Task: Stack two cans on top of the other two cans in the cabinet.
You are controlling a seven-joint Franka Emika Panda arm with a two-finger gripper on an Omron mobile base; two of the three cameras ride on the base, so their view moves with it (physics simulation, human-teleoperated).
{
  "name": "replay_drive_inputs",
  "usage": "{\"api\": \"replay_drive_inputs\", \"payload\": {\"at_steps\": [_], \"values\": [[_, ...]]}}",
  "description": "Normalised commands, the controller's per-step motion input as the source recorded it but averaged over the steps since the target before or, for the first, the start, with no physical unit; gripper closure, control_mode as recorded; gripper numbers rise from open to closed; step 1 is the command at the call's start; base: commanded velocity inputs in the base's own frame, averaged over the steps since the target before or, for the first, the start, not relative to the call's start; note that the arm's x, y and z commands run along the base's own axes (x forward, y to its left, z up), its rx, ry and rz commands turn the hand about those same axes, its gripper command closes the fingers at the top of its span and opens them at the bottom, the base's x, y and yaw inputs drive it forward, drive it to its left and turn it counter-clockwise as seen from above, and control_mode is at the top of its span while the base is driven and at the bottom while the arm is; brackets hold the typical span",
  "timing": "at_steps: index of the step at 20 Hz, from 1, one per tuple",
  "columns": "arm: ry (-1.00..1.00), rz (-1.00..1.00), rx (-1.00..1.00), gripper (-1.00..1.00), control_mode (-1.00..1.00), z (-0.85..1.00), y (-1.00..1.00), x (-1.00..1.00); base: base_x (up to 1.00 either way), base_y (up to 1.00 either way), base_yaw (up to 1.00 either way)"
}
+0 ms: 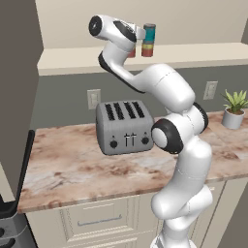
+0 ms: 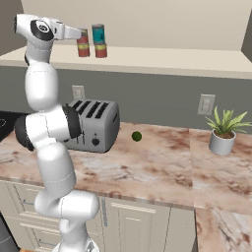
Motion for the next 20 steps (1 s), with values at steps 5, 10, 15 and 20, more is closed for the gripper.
{"api": "replay_drive_inputs", "payload": {"at_steps": [5,10,15,20], "values": [[0.01,0.03,0.0,-1.0,-1.0,-0.01,0.07,-0.39,0.0,0.0,0.0],[0.01,0.07,0.0,-1.0,-1.0,-0.09,0.0,-0.49,0.0,0.0,0.0],[0.01,0.1,0.0,-1.0,-1.0,-0.09,-0.04,-0.67,0.0,0.0,0.0],[0.07,0.07,-0.01,-1.0,-1.0,-0.13,-0.4,-0.87,0.0,0.0,0.0]]}}
